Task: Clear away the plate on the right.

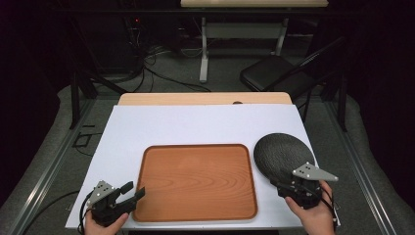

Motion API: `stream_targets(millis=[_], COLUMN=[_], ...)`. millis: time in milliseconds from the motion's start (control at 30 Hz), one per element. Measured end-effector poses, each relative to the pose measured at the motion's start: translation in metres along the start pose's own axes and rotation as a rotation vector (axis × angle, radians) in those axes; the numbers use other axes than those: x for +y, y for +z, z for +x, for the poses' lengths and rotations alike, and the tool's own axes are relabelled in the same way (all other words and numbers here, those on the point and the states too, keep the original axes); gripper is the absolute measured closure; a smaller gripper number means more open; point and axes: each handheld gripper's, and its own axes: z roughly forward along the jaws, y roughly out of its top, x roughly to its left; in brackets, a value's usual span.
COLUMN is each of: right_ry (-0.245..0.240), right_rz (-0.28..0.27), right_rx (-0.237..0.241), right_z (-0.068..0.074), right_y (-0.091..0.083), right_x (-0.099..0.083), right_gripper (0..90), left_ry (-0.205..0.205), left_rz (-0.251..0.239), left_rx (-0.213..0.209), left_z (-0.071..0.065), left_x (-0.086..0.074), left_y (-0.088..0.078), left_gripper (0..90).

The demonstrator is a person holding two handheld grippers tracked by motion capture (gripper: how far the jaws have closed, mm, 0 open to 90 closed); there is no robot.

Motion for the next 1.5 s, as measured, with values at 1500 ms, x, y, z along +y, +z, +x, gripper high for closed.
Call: stream_targets(millis=[1500], right_ry=[0.133], right_rz=[0.12], right_rx=[-0.143], right_z=[-0.088], right_y=[-0.004], right_x=[0.021], right_gripper=[57.6], left_ry=[-0.087], left_rz=[0.047], left_rx=[-0.04], left_z=[0.006], left_x=[-0.001], left_y=[0.002], left_gripper=[36.4])
